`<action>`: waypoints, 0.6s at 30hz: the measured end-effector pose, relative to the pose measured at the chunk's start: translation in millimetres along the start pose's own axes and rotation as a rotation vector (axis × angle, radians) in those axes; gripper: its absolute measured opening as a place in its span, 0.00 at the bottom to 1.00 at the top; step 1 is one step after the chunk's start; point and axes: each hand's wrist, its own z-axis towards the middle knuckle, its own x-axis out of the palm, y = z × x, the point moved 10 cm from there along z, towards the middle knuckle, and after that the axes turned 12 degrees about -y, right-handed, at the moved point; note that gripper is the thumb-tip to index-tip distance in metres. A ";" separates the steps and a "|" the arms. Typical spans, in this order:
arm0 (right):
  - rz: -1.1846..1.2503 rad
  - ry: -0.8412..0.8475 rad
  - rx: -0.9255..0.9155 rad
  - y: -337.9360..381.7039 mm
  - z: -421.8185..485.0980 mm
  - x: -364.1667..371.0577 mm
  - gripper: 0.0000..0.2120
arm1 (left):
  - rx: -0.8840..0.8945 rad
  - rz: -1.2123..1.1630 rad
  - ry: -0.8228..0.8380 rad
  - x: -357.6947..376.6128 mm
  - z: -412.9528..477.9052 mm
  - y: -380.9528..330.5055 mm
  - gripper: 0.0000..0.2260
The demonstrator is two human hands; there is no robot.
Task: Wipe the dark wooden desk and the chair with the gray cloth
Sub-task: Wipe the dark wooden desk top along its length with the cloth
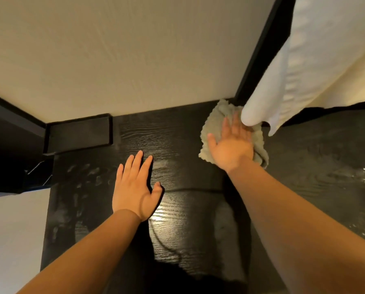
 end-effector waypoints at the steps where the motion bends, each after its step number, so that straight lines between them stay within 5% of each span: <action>1: -0.007 -0.006 -0.076 13.8 -12.3 4.3 0.38 | 0.001 0.001 -0.003 -0.2 0.2 0.1 0.36; 7: -0.004 0.128 -0.478 37.1 -63.3 26.0 0.41 | 0.020 0.028 -0.017 -0.6 -0.2 0.3 0.35; 10: -0.012 -0.059 -0.349 -14.1 -36.4 2.8 0.41 | 0.023 0.028 -0.025 -0.6 0.9 0.4 0.35; 14: -0.110 -0.034 -0.148 -35.6 -24.7 7.0 0.40 | 0.008 0.020 -0.019 1.1 0.3 1.0 0.35; 18: 0.001 0.059 -0.278 25.8 -76.9 24.1 0.39 | 0.010 0.026 -0.019 -1.1 -0.5 -0.1 0.35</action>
